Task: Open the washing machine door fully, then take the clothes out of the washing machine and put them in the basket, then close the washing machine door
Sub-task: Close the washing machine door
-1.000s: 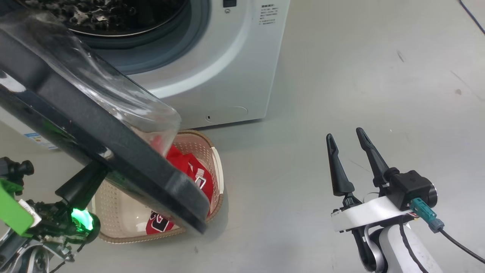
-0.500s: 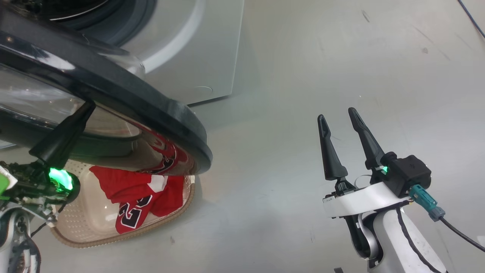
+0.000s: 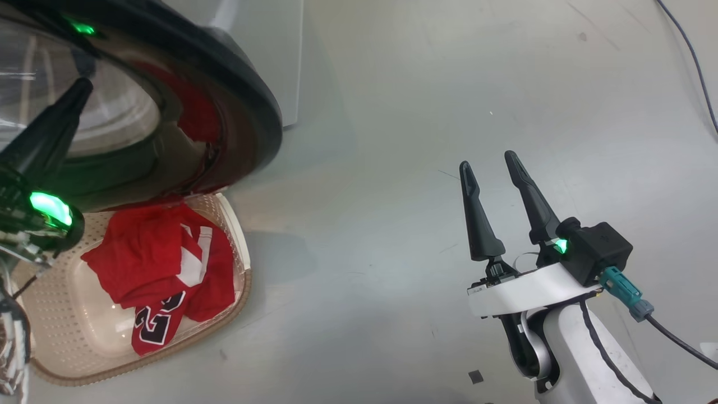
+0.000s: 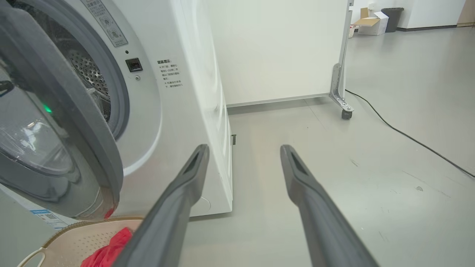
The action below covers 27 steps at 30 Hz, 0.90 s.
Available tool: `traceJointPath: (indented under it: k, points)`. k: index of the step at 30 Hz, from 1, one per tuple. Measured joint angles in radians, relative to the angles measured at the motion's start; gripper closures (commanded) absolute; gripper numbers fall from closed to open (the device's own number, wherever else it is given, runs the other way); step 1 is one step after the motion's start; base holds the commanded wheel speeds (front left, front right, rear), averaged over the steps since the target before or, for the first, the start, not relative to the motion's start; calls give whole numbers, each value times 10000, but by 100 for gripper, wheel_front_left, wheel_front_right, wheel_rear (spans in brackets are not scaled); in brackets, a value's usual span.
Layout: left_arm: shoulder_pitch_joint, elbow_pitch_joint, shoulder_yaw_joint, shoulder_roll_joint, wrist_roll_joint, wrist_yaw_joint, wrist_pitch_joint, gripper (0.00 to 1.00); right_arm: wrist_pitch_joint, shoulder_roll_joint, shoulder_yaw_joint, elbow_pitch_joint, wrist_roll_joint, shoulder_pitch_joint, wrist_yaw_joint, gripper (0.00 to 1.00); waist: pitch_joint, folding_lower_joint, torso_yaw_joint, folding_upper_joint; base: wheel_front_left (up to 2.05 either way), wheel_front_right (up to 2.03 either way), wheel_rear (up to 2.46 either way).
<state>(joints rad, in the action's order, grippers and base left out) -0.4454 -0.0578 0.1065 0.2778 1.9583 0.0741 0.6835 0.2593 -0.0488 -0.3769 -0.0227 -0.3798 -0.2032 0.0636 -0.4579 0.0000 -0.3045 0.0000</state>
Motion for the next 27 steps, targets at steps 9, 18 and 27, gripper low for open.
traceJointPath:
  k: [9, 18, 27]
  points:
    - [-1024, -663, 59, 27, -82, -205, -318, 100, 0, 4, -132, 4, -90, -123, 100, 0, -102, 0, -378, 0, 0, 0, 0]
    - [-1499, -1164, 25, -73, -138, -159, -508, 100, 0, 6, -113, 4, -159, -136, 113, 0, -118, 0, -393, 0, 0, 0, 0]
    - [-1537, -1501, -117, -441, -111, 153, -359, 100, 0, 6, 125, -2, -36, -159, 199, 0, -33, 0, 7, 0, 0, 0, 0]
